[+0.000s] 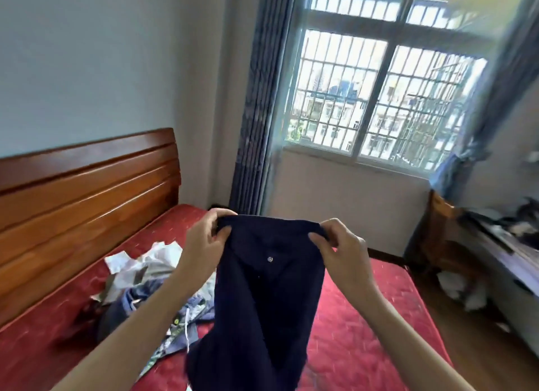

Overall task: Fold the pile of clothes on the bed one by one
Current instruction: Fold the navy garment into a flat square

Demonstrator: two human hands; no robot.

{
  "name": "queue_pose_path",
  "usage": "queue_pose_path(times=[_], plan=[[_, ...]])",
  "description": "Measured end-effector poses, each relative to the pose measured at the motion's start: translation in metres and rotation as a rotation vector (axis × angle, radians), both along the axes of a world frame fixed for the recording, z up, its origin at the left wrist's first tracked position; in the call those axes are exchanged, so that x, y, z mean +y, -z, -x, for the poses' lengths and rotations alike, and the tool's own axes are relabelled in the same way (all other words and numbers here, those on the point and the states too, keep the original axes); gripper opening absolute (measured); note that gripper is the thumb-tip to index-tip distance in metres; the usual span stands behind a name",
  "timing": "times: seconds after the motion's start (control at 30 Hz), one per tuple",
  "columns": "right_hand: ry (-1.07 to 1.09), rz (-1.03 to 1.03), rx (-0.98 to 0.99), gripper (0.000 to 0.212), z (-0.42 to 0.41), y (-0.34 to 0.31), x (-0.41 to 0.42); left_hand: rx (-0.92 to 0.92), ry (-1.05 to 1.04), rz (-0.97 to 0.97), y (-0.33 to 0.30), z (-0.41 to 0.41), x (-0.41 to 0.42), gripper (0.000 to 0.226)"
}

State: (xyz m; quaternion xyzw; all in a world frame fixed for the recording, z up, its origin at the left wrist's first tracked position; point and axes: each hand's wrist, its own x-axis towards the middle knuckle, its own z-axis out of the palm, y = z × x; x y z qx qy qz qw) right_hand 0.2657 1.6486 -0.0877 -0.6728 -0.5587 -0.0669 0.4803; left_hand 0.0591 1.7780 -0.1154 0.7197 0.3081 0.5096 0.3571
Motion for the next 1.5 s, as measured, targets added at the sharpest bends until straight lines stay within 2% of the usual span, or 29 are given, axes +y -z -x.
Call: queue_pose_path(times=[0.1, 0.4, 0.5, 0.63, 0.8, 0.97, 1.1, 1.2, 1.33, 1.4, 1.5], plan=[[0.090, -0.091, 0.053, 0.021, -0.010, -0.007, -0.003, -0.050, 0.143, 0.031, -0.010, -0.019, 0.018, 0.037], [0.300, 0.033, -0.057, 0.011, -0.042, -0.037, 0.001, -0.040, 0.412, 0.229, -0.026, -0.069, 0.046, 0.035], [0.343, 0.082, 0.000, 0.009, -0.052, -0.044, -0.004, -0.040, 0.452, 0.258, -0.038, -0.084, 0.043, 0.031], [0.399, -0.011, 0.057, 0.015, -0.047, -0.053, -0.010, -0.106, 0.467, 0.294, -0.054, -0.103, 0.032, 0.025], [0.448, -0.081, -0.038, 0.017, -0.019, -0.056, -0.002, -0.151, 0.412, 0.191, -0.068, -0.121, 0.013, 0.024], [0.410, -0.177, 0.014, 0.019, 0.006, -0.049, 0.020, -0.163, 0.418, 0.139, -0.067, -0.125, -0.001, 0.026], [0.345, -0.228, 0.104, 0.021, 0.016, -0.039, 0.035, -0.200, 0.505, 0.237, -0.060, -0.124, 0.002, 0.029], [0.240, -0.183, 0.062, 0.025, 0.018, -0.029, 0.042, -0.268, 0.521, 0.339, -0.057, -0.119, 0.012, 0.025], [0.053, -0.103, -0.008, 0.038, 0.012, -0.025, 0.045, -0.410, 0.669, 0.444, -0.057, -0.109, 0.024, 0.012], [-0.016, -0.043, -0.023, 0.041, 0.009, -0.027, 0.047, -0.411, 0.647, 0.426, -0.055, -0.108, 0.029, 0.016], [-0.032, 0.014, -0.073, 0.036, 0.008, -0.031, 0.049, -0.370, 0.598, 0.407, -0.052, -0.108, 0.037, 0.031]])
